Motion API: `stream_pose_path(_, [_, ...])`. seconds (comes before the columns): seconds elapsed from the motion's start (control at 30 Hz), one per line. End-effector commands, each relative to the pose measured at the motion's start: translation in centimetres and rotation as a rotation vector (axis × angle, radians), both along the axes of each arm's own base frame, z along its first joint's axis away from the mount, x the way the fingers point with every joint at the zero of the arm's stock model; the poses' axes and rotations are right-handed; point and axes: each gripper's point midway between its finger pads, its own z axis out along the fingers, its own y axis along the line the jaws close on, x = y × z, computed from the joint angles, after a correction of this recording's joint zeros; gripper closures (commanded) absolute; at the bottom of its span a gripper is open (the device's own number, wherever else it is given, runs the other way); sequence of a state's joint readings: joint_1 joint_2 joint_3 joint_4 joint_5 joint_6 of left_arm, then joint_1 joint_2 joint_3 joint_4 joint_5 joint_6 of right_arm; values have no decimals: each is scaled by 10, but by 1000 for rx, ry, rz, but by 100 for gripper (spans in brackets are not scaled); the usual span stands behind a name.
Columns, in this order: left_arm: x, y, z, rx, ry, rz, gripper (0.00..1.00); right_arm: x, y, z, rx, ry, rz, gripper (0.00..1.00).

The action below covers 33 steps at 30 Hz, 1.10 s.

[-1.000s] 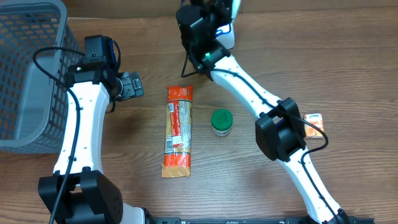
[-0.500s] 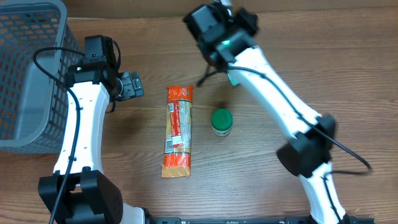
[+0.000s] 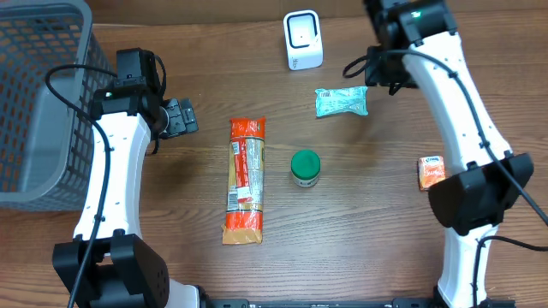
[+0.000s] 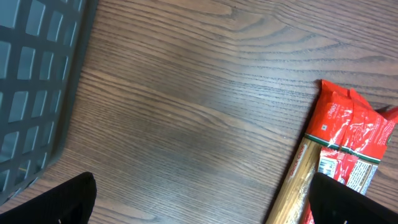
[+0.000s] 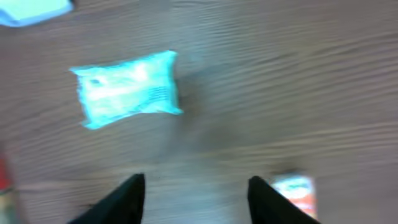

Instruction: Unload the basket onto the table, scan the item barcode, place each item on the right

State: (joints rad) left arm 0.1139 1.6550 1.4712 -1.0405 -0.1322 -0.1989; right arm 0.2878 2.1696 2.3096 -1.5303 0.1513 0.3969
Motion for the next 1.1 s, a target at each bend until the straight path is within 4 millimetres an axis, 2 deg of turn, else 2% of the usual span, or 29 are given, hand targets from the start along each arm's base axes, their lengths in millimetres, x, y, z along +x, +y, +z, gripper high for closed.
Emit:
stream_pose_path(0.0, [-1, 2, -2, 7, 8, -3, 0, -3, 31, -17, 237, 63, -122, 44])
stream_pose_path(0.07, [-1, 2, -2, 8, 8, -3, 0, 1, 33, -29, 245, 63, -138, 42])
stream_pose_path(0.17, [-2, 2, -2, 7, 8, -3, 0, 2, 34, -53, 240, 80, -137, 33])
stream_pose_path(0.33, [-1, 2, -2, 7, 8, -3, 0, -3, 32, -96, 251, 121, -211, 34])
stream_pose_path(0.47, [-1, 2, -2, 7, 8, -3, 0, 3, 35, -124, 287, 99, -208, 33])
stream_pose_path(0.77, [-2, 2, -2, 7, 9, -3, 0, 17, 40, -157, 341, 15, -259, 34])
stream_pose_path(0.93, [-2, 2, -2, 7, 8, -3, 0, 13, 38, -166, 343, 24, -283, 45])
stream_pose_path(1.0, [-1, 2, -2, 7, 8, -3, 0, 12, 38, -166, 341, 28, -283, 56])
stream_pose_path(1.07, [-1, 2, -2, 7, 8, -3, 0, 12, 38, -166, 341, 28, -283, 76])
